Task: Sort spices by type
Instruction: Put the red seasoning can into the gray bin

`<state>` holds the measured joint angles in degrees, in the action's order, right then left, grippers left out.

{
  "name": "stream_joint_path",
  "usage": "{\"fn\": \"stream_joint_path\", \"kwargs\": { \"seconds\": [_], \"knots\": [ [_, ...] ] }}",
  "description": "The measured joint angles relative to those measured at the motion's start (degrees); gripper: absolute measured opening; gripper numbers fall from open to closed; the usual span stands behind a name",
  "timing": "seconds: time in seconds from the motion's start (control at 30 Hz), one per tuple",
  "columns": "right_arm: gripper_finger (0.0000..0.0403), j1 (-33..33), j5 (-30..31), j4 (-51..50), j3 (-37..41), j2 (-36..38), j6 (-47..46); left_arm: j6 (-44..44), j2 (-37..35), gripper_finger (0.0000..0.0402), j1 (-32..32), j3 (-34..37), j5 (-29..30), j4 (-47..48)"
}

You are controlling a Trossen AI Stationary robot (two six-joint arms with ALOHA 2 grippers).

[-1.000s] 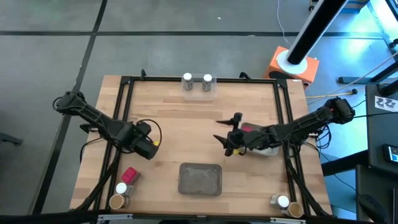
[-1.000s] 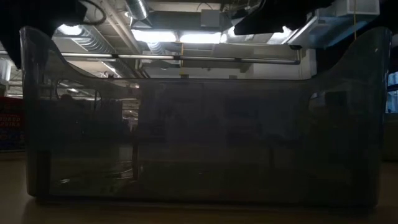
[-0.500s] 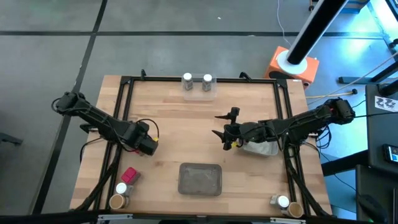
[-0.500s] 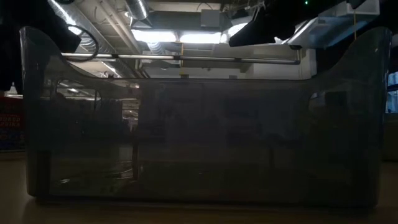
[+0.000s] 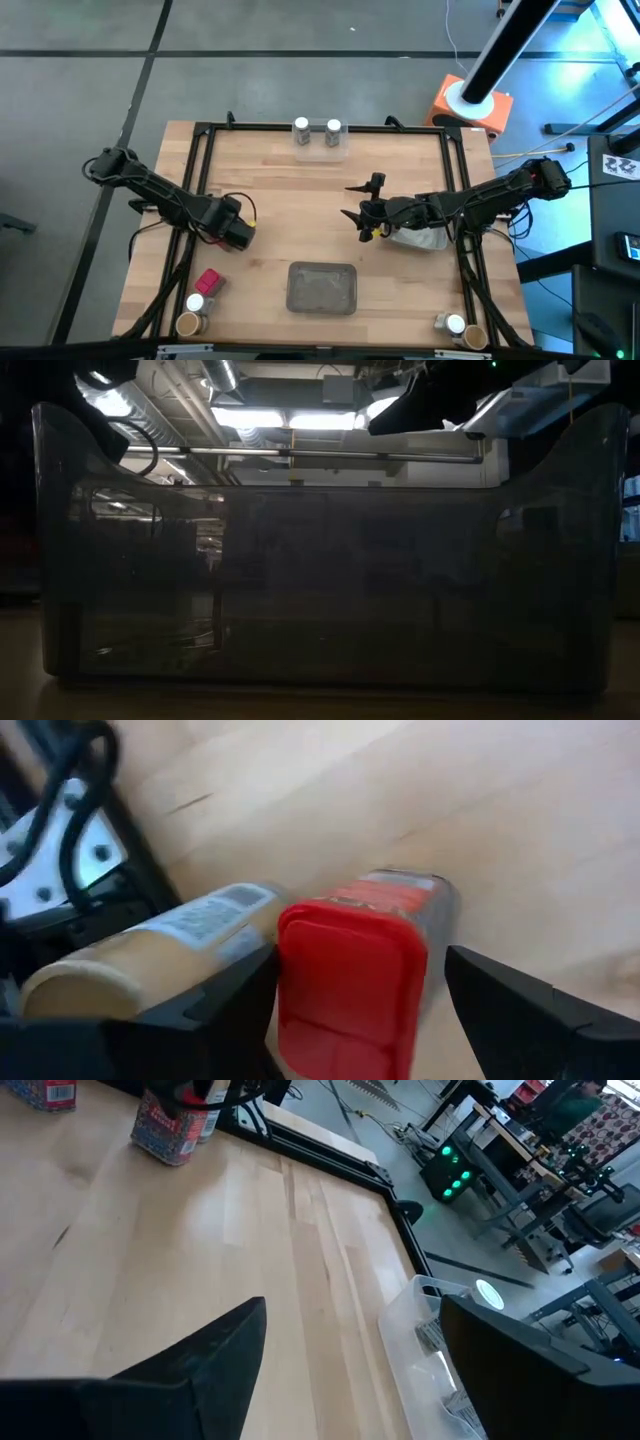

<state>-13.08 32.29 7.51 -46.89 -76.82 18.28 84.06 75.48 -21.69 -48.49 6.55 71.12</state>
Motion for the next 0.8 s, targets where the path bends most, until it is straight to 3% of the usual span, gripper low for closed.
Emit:
{"fn": "stream_joint_path", "kwargs": {
  "seconds": [0.27, 0.8],
  "knots": [
    [0.0298, 0.0, 0.0, 0.0, 0.0, 0.0, 0.0, -2.3, 0.0, 0.0276, 0.1, 1.3, -0.2, -4.8],
    [0.0298, 0.0, 0.0, 0.0, 0.0, 0.0, 0.0, -6.7, 0.0, 0.0276, 0.1, 0.4, -1.4, -4.8]
  ]
}}
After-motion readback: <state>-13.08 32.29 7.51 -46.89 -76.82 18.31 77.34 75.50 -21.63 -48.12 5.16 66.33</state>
